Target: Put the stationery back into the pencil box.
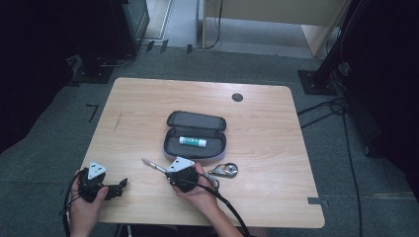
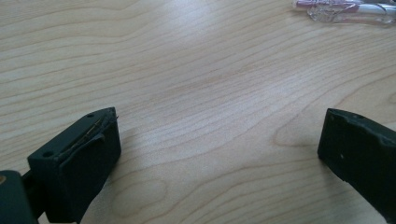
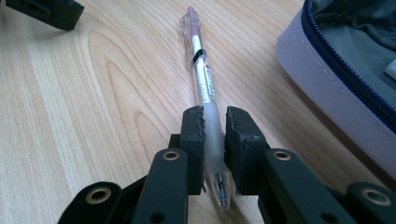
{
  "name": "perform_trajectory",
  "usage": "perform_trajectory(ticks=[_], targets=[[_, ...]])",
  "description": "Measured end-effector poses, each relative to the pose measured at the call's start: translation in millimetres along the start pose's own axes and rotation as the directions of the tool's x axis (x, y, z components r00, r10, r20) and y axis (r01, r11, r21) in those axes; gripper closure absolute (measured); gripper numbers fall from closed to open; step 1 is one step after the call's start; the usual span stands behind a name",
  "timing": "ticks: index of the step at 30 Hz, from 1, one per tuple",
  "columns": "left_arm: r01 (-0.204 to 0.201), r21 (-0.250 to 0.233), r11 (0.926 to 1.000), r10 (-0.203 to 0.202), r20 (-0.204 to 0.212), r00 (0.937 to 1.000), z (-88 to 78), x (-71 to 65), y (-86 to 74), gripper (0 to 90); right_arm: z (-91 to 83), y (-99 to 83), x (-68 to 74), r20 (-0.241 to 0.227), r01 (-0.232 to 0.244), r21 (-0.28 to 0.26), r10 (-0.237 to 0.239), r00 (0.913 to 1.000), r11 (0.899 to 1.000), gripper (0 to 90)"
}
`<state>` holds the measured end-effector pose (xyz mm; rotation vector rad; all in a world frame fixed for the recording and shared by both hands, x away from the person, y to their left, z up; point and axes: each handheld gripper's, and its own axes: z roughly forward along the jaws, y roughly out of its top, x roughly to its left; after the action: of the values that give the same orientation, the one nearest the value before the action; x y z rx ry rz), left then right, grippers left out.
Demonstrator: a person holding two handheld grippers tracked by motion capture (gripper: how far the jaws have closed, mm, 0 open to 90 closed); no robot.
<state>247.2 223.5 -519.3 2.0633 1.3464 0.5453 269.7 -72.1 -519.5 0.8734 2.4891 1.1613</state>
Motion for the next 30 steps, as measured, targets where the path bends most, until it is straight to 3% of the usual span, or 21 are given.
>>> perform_trajectory(ticks=[11,14,16,30], targets=[[0.0,0.0,1.0,0.0,0.0,1.0,0.0,0.0,0.0,0.0,-0.6,0.1,3.2,-0.014,-0.021,0.001,0.021,0.9997,1.0,81.2],[0.002,0.0,1.0,-0.002,0.0,1.0,0.0,-0.1,0.0,0.0,-1.6,1.5,6.3,-0.007,0.004,0.012,-0.004,1.0,1.0,81.4],[0.001,0.0,1.0,-0.001,0.0,1.0,0.0,-0.1,0.0,0.0,-4.2,1.9,5.7,-0.012,-0.006,0.001,0.006,0.9999,1.0,81.4],[0.002,0.0,1.0,-0.002,0.0,1.0,0.0,-0.1,0.0,0.0,-51.2,12.9,-16.4,-0.012,-0.031,-0.086,0.03,0.9995,0.996,81.5]])
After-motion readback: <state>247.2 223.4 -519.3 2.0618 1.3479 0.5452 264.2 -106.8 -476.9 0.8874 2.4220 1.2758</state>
